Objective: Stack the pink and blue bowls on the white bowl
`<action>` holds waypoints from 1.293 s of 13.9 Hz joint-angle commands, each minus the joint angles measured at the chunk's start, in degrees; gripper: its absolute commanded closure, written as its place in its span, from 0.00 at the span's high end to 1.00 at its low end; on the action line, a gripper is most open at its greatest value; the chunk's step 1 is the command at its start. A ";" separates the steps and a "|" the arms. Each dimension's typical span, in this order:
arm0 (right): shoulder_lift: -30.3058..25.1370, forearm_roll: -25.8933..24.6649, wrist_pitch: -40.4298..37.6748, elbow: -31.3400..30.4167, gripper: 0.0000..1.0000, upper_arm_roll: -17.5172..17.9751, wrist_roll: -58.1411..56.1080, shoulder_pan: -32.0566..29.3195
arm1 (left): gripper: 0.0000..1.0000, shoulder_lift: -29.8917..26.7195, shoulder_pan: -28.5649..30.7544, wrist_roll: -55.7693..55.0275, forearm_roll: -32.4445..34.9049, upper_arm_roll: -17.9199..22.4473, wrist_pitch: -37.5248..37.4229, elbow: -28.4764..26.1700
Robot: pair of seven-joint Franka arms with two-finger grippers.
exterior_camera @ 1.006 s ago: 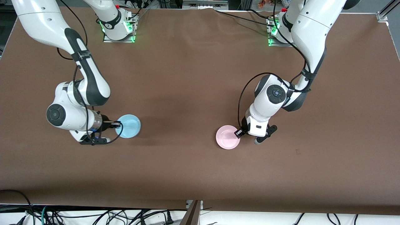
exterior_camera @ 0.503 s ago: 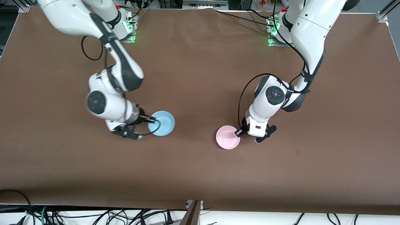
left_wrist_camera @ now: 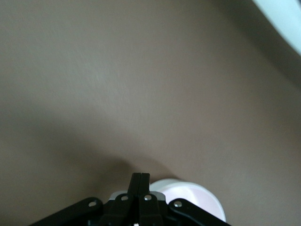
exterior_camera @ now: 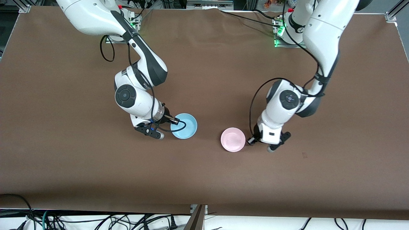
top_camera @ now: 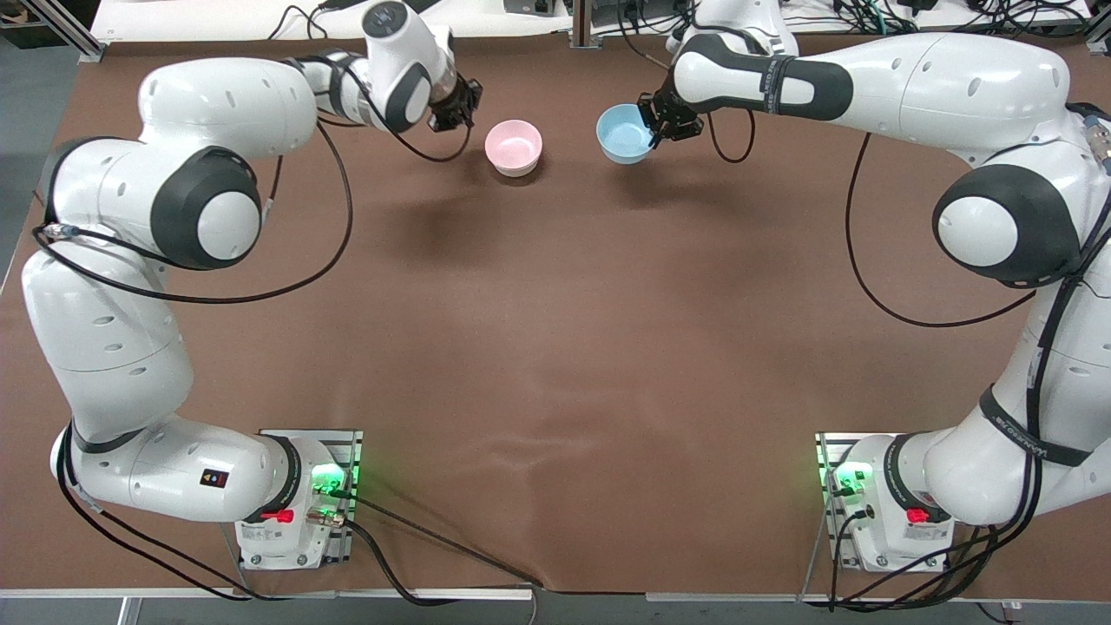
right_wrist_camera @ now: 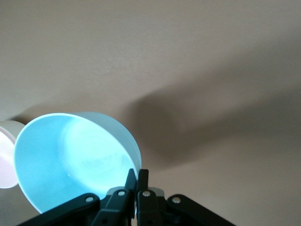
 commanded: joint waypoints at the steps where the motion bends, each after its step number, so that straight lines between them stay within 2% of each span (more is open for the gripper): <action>1: 1.99 0.18 1.00 3.30 0.00 -0.34 4.56 2.51 | 0.00 -4.15 3.20 3.98 0.99 -1.04 -9.93 3.26; 3: 4.00 0.01 3.54 6.19 0.00 -0.43 10.42 5.49 | 0.00 -5.38 5.05 8.11 -1.28 -1.04 -16.44 6.69; 6: 7.43 -2.27 8.72 10.67 0.00 -1.04 18.26 9.71 | 0.00 -8.45 9.18 19.17 -5.33 -1.04 -24.18 8.37; 8: 10.42 -4.64 12.33 14.36 0.00 -2.27 20.56 12.44 | 0.00 -11.01 11.47 24.63 -5.78 -0.96 -28.23 8.46; 11: 14.99 -5.35 15.94 19.81 0.00 -5.34 20.65 17.00 | 0.00 -13.56 14.37 33.06 -5.60 -0.69 -33.24 8.46; 13: 16.66 -5.35 17.60 20.35 0.00 -7.72 20.65 19.38 | 0.00 -14.96 16.83 40.00 -5.51 -0.69 -36.49 8.46; 15: 18.25 -5.35 22.87 20.53 0.00 -7.81 20.65 20.18 | 0.00 -16.37 19.02 46.33 -5.34 -0.61 -39.92 8.37; 18: 19.22 -5.35 23.68 21.49 0.00 -7.81 20.65 20.27 | 0.00 -19.27 20.35 50.49 -4.90 -0.34 -42.83 7.32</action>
